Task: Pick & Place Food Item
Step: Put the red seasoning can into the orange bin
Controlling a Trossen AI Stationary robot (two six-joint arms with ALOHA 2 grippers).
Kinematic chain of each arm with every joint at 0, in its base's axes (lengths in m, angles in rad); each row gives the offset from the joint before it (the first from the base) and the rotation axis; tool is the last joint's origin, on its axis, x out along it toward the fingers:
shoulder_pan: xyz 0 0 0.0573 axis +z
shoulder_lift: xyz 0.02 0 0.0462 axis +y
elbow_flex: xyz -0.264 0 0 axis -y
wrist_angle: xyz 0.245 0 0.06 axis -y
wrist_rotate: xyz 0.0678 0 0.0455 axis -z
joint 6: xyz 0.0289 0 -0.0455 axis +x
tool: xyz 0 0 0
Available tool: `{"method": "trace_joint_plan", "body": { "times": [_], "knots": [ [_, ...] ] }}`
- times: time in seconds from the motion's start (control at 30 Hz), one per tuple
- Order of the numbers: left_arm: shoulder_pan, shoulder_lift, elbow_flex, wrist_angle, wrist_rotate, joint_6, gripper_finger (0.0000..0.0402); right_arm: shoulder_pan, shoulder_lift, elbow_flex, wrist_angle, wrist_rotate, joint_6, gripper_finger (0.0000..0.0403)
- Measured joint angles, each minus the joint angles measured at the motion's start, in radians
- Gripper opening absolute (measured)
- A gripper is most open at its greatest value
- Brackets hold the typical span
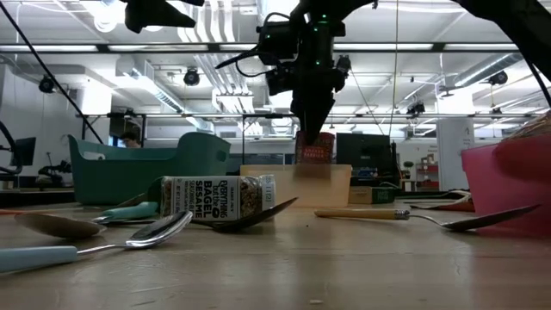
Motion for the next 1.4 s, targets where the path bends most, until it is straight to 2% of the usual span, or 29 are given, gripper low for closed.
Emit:
{"method": "trace_joint_plan", "body": {
  "times": [0.63, 1.0, 1.23, 1.3, 1.4],
  "knots": [
    [0.000, 0.000, 0.000, 0.000, 0.000, 0.000, 0.0285, -0.020, -0.002, -0.126, 0.065, -0.019, 0.004, 0.0211],
    [0.000, 0.000, 0.000, 0.001, 0.000, -0.001, 0.0285, -0.019, -0.003, -0.142, 0.089, -0.019, 0.003, 0.0211],
    [0.000, 0.000, 0.000, 0.001, 0.000, -0.001, 0.0285, -0.019, -0.003, -0.144, 0.088, -0.020, 0.066, 0.0212],
    [0.000, 0.000, 0.000, 0.001, 0.000, -0.001, 0.0285, -0.019, -0.003, -0.145, 0.088, -0.021, 0.085, 0.0231],
    [0.000, 0.000, 0.000, 0.001, 0.000, -0.001, 0.0285, -0.018, -0.003, -0.145, 0.088, -0.022, 0.101, 0.0284]
  ]
}}
